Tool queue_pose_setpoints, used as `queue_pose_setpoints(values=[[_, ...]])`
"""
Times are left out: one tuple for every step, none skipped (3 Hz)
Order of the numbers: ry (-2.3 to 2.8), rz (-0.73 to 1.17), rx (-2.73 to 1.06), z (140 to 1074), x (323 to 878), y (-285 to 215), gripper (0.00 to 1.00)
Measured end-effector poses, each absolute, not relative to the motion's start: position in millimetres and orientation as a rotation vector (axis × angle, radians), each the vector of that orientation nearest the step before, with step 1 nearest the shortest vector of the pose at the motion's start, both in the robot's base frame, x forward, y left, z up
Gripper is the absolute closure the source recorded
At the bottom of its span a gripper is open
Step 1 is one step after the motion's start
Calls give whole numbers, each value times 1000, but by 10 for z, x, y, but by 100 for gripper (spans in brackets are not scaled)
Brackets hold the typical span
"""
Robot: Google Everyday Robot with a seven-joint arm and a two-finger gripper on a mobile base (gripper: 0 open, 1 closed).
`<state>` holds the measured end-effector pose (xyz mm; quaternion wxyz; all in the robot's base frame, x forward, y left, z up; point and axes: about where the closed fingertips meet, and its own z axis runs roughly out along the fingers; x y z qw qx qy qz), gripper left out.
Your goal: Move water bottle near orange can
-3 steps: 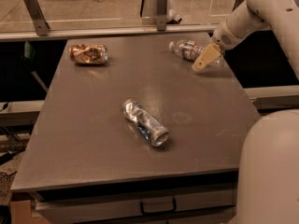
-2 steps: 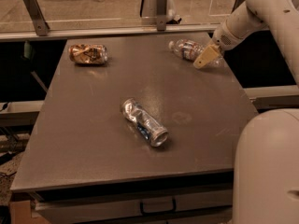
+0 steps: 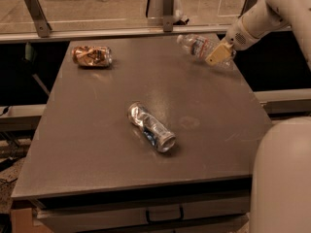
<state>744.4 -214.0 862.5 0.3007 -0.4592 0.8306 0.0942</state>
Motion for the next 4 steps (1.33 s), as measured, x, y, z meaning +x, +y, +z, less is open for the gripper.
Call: queue_pose_setpoints(values=[[2120, 215, -1224, 9088, 7270, -2155, 100], [2105, 206, -1225, 9190, 7235, -2147, 100], [2099, 229, -1258, 9115, 7199, -2015, 100], [2051, 291, -1341, 9015, 7057, -1662, 100]])
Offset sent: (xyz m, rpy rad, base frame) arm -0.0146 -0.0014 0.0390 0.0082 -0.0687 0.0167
